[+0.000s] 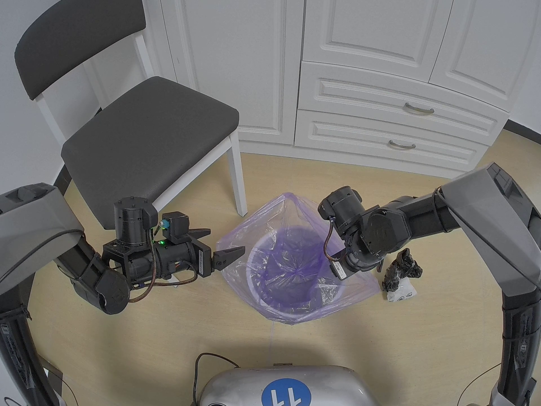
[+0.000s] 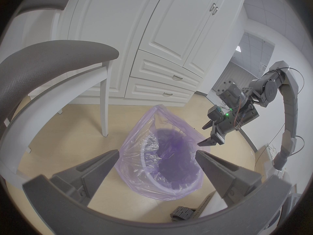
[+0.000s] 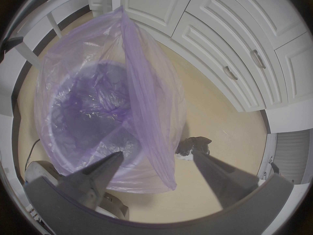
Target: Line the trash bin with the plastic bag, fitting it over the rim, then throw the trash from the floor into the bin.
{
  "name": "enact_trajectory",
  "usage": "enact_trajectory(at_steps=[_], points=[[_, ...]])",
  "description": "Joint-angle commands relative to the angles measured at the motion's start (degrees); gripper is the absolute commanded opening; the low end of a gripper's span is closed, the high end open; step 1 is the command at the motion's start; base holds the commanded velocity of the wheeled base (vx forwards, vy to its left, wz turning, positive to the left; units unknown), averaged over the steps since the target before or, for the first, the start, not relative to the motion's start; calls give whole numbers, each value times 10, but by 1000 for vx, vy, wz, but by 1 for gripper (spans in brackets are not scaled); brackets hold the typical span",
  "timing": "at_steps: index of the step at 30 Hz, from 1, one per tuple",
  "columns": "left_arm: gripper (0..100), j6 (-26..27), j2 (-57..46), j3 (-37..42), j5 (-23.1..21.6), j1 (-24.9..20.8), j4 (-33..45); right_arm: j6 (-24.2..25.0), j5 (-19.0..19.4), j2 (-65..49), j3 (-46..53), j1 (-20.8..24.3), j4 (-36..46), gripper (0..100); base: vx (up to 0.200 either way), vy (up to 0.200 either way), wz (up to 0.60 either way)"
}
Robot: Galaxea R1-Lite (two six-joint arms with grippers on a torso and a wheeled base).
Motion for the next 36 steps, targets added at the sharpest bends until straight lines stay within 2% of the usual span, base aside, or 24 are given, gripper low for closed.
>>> enact_trajectory(at_steps=[1,12,22,24,36], points=[[100,0,3,0,0,0,0,-1,0,2,1,-10,1,0,0,0,0],[100,0,6,-2,1,1,0,-11,0,-2,-1,-57,6,0,0,0,0],[100,0,9,-2,1,1,0,-39,-2,0,-35,-91,3,0,0,0,0],[100,0,10,-2,1,1,0,-60,-2,-1,-47,-106,3,0,0,0,0],[100,1,14,-3,1,1,0,-71,0,-7,-66,-118,4,0,0,0,0]])
